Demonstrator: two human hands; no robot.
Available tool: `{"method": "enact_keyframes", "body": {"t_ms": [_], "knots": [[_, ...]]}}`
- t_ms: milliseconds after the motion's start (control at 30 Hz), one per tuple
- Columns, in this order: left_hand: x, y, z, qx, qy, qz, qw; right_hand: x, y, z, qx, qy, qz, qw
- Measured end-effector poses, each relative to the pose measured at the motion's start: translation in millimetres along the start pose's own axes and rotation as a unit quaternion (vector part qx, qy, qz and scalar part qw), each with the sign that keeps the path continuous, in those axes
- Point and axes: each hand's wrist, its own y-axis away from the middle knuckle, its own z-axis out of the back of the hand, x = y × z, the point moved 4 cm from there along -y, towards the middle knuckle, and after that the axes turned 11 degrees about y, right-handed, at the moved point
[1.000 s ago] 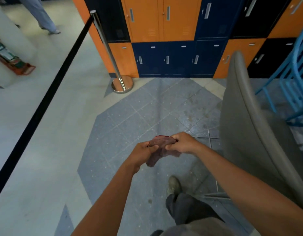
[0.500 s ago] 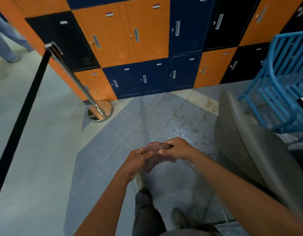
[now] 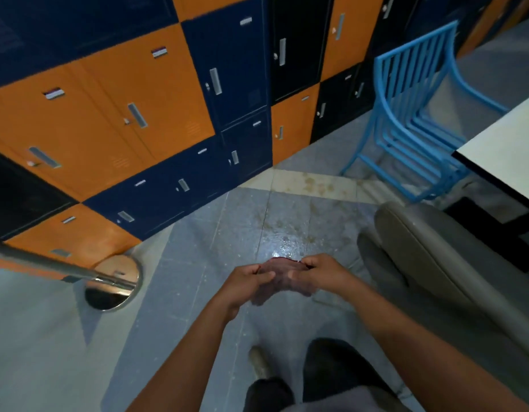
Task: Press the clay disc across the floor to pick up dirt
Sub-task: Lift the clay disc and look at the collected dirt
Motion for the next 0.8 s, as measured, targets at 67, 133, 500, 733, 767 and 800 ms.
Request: {"method": "enact_keyframes", "body": {"t_ms": [67,133,500,733,767,800], "knots": [[-12.6,-22.5,3.2,0.014,-0.016,0.010,1.000,1.7,-9.1,3.8,-0.012,-0.026,-0.009,1.000],[-25.3,-44.1,4.2,0.030,-0.029,0.016,0.999,2.2,-19.4,11.0,-0.023,-0.055,-0.017,0.998],[-113.2,-172.3,-10.3,0.072,-0.109,0.040,0.991,5.7,-131.0,86.1,-0.055,-0.090,-0.067,0.992],[-162.3,-236.2,-31.9,0.124,-0.160,0.048,0.978,4.0,-165.7,119.9,-0.102,-0.151,-0.120,0.976],[-168.1,-250.6,-34.9,0.141,-0.175,0.050,0.973,1.8,-171.1,123.9,-0.113,-0.167,-0.128,0.971],[-172.0,-259.4,-36.9,0.153,-0.186,0.049,0.969,1.7,-172.7,127.4,-0.120,-0.176,-0.129,0.968]]}}
